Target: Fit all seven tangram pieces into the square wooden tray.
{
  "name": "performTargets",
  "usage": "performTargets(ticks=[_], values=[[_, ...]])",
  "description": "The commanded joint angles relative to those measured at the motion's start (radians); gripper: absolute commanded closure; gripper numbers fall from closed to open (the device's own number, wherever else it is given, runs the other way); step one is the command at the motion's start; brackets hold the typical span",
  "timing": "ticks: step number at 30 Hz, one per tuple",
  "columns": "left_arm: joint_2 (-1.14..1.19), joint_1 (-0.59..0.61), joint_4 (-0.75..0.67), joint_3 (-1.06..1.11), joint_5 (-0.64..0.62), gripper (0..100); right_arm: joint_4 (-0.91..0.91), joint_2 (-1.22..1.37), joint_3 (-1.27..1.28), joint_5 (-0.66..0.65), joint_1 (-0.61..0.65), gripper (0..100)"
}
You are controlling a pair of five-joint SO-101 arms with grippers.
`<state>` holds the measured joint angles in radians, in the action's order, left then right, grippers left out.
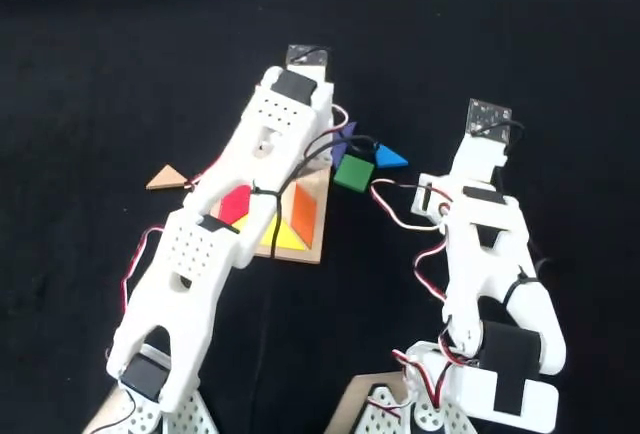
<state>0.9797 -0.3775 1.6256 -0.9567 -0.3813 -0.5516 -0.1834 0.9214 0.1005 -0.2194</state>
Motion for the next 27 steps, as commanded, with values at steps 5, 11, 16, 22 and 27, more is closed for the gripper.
performTargets(ticks=[5, 11, 16, 22, 27], values=[[0.031, -0.022, 0.021, -0.047, -0.002, 97, 0.018, -0.036, -0.079, 0.006, -0.006, 77.9], [0.021, -0.047, 0.075, -0.068, -0.002, 97, 0.018, -0.036, -0.079, 0.006, -0.006, 77.9], [-0.009, -0.042, 0.1, -0.148, -0.002, 97, 0.018, -0.036, -0.079, 0.006, -0.006, 77.9], [-0.146, 0.082, 0.137, -0.288, 0.003, 97, 0.018, -0.036, -0.077, 0.006, -0.006, 78.0], [-0.371, 0.288, 0.137, -0.122, 0.101, 97, 0.012, -0.036, -0.077, -0.069, 0.032, 87.4]])
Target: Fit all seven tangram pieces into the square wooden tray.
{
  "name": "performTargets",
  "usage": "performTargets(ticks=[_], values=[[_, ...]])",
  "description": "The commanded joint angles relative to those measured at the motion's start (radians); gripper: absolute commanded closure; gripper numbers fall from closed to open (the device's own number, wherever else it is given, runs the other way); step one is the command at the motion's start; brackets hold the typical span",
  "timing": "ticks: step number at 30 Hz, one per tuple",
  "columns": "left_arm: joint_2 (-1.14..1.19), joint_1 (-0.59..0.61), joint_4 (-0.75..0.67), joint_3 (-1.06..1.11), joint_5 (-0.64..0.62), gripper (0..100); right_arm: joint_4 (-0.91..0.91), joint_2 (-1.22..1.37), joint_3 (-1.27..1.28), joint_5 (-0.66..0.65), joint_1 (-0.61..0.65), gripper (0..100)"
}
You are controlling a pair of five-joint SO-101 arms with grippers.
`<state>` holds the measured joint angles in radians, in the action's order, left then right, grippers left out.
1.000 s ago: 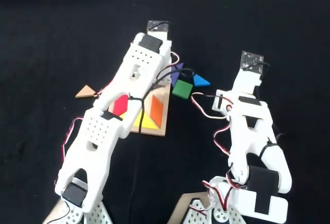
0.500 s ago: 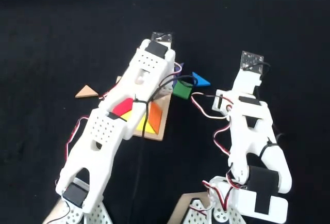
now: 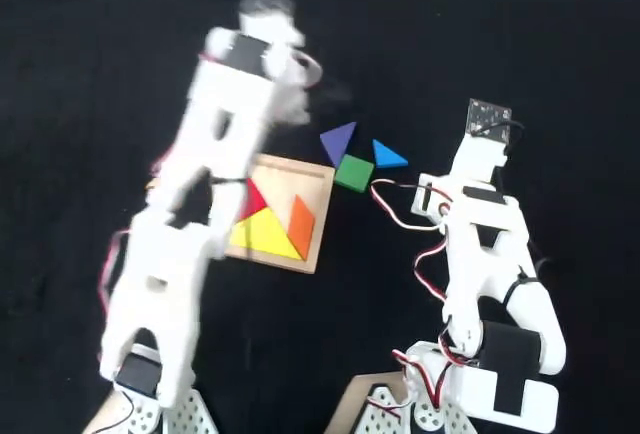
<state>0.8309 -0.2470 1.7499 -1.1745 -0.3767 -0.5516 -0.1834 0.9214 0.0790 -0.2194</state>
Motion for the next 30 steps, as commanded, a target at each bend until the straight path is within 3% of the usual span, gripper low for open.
performTargets(ticks=[1, 4, 13, 17, 22, 26, 30], values=[[-0.272, 0.188, 0.012, 0.18, 0.141, 97, 0.012, -0.036, -0.076, -0.058, 0.044, 90.8], [-0.456, 0.251, 0.011, 0.461, 0.218, 97, 0.012, -0.042, -0.073, -0.069, 0.074, 98.9], [-0.948, 0.47, -0.169, 1.038, 0.316, 97, 0.011, -0.044, -0.073, -0.071, 0.075, 97.7], [-1.039, 0.545, -0.371, 1.379, 0.336, 97, -0.054, -0.048, -0.091, -0.071, 0.077, 97.7], [-1.066, 0.578, -0.735, 1.77, 0.334, 97, -0.269, -0.133, -0.16, -0.106, 0.12, 97.7], [-1.056, 0.596, -0.928, 1.906, 0.327, 97, -0.348, -0.194, -0.165, -0.206, 0.25, 97.7], [-1.056, 0.63, -1.068, 1.988, 0.29, 97, -0.362, -0.151, -0.194, -0.216, 0.377, 97.7]])
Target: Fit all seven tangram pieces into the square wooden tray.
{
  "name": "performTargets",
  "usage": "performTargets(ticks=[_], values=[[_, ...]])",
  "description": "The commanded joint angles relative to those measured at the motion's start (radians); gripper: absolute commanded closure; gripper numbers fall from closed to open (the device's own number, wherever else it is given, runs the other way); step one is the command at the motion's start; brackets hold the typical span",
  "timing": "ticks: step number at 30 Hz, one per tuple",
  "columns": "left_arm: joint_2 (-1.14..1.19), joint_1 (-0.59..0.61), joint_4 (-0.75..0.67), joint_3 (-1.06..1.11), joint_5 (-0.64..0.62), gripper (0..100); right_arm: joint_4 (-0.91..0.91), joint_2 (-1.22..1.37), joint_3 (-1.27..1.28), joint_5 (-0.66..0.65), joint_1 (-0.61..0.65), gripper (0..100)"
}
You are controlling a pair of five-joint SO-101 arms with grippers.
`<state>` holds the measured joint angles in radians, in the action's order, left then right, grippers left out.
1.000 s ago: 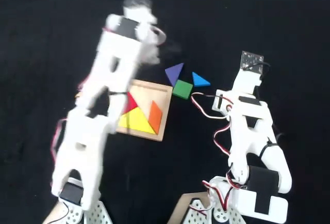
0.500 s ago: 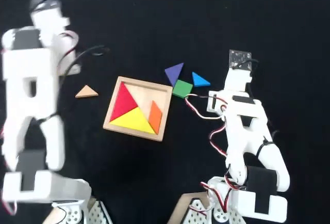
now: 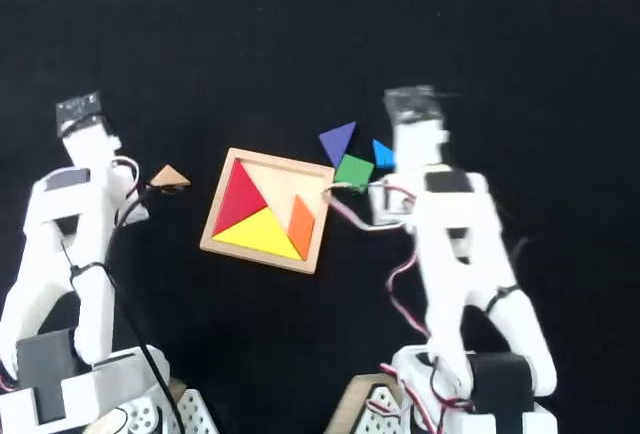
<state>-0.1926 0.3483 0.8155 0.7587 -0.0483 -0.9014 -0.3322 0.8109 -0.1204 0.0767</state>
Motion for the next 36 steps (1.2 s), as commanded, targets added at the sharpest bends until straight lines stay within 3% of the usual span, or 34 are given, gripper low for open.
performTargets(ticks=[1, 6, 15, 24, 27, 33, 36], values=[[-0.032, 0.044, -0.153, 0.07, -0.066, 97, -0.012, 0.028, -0.105, -0.017, 0.1, 97.8], [-0.032, 0.071, -0.166, 0.09, -0.144, 97, -0.012, 0.274, -0.268, -0.017, 0.123, 98.8], [-0.034, 0.042, -0.17, 0.105, -0.149, 97, -0.014, 0.572, -0.472, -0.017, 0.172, 98.8], [-0.032, 0.039, -0.172, 0.105, -0.149, 97, -0.014, 0.587, -0.572, -0.028, 0.233, 98.8], [-0.032, 0.039, -0.172, 0.105, -0.149, 97, -0.014, 0.581, -0.572, -0.098, 0.233, 98.7], [-0.041, -0.015, -0.164, 0.107, -0.138, 97, -0.127, 0.475, -0.567, -0.109, 0.141, 98.7], [-0.043, -0.056, -0.164, 0.093, -0.031, 93, -0.172, 0.363, -0.501, -0.109, 0.095, 98.7]])
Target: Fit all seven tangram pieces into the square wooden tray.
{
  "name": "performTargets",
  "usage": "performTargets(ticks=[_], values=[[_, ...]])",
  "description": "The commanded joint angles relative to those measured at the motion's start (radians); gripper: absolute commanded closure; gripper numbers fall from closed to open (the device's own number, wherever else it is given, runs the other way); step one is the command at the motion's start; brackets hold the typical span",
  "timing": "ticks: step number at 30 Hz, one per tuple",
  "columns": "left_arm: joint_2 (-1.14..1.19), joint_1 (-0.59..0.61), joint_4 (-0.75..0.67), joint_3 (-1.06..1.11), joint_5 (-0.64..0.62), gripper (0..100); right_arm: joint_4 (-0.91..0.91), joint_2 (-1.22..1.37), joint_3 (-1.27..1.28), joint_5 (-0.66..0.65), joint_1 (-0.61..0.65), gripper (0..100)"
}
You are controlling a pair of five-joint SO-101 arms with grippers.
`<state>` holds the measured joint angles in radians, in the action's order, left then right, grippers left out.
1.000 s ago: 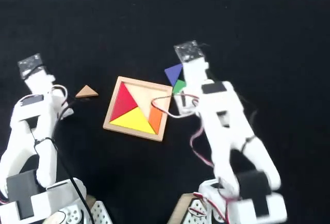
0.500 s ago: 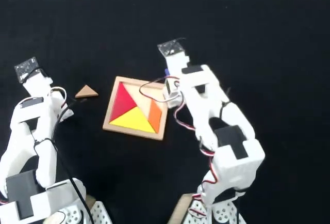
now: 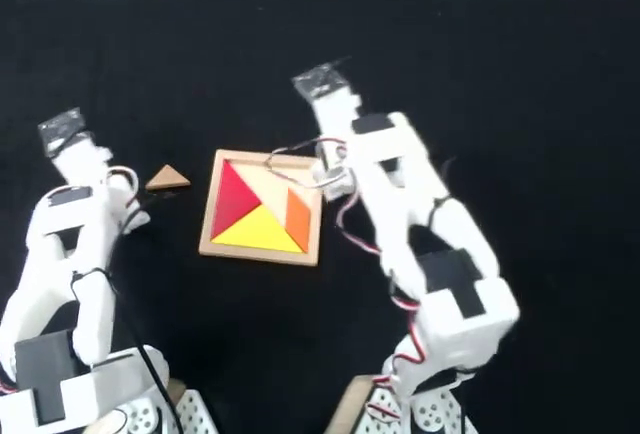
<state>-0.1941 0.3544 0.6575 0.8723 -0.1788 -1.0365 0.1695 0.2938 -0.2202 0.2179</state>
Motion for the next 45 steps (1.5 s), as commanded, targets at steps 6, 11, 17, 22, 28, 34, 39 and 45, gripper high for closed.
performTargets(ticks=[6, 11, 17, 22, 28, 34, 39, 45], values=[[-0.064, -0.07, 0.129, -0.222, 0.592, 86, 0.259, -0.326, 0.387, 0.002, -0.068, 98.7], [0.028, -0.101, 0.293, -0.473, 0.994, 79, 0.647, -0.378, 0.622, 0.046, -0.069, 98.6], [0.288, -0.133, 0.474, -0.751, 1.293, 75, 0.64, -0.38, 0.622, 0.046, -0.1, 98.4], [0.523, -0.147, 0.723, -1.066, 1.461, 75, 0.638, -0.378, 0.619, 0.046, -0.127, 98.4], [0.795, -0.139, 0.911, -1.458, 1.649, 75, 0.638, -0.378, 0.619, 0.046, -0.127, 98.4], [1.034, -0.143, 1.022, -1.771, 1.72, 70, 0.64, -0.378, 0.619, 0.044, -0.127, 98.4], [1.206, -0.145, 1.057, -1.966, 1.729, 68, 0.64, -0.366, 0.616, 0.012, -0.127, 98.4], [1.289, -0.147, 1.103, -2.052, 1.725, 68, 0.601, -0.28, 0.539, 0.015, -0.13, 98.4]])
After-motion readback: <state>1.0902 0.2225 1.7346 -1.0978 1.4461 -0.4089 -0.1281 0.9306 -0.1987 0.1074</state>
